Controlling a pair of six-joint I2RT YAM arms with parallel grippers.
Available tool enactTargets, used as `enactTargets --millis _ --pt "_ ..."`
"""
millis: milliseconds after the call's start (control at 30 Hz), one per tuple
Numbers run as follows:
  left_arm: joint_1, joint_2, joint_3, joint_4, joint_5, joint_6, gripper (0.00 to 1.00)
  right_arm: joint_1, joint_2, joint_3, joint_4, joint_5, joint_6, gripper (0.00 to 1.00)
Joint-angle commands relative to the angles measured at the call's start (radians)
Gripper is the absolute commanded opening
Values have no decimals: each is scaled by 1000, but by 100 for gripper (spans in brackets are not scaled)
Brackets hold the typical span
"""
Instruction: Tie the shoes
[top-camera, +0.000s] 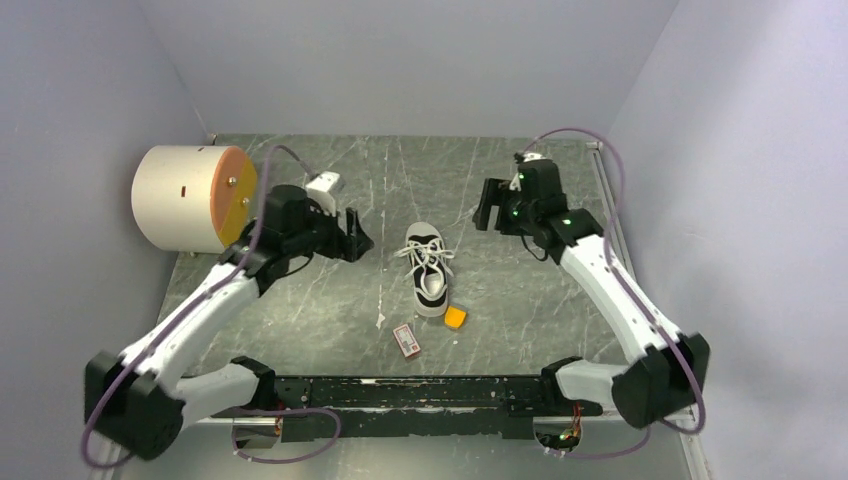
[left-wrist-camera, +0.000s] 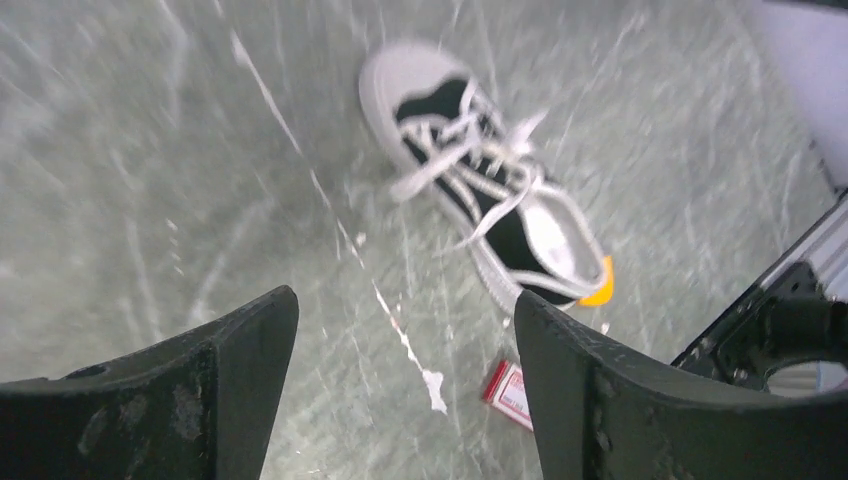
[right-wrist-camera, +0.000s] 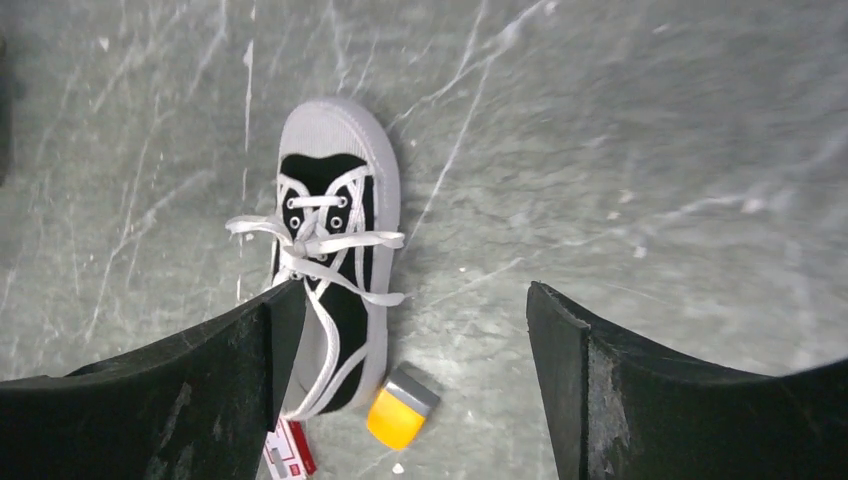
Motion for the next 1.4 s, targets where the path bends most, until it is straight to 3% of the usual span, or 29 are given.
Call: enactTargets --millis 0,167,200,233,533,1367 --pt "4 -205 149 -133 -129 60 84 -3 -131 103 -231 197 -47 85" --pt "5 -268 366 -277 -246 126 86 -2 -312 205 -282 277 -78 87" --pt "4 -268 411 -311 -268 137 86 -2 -352 226 -276 281 -95 99" --pt "4 -271 447 -337 -285 147 86 -3 -390 247 -269 281 -108 100" --pt "5 -309 629 -397 -330 193 87 -3 -471 411 -297 442 -106 100" --pt "5 -310 579 -369 -344 148 88 -2 -504 279 -183 365 -169 100"
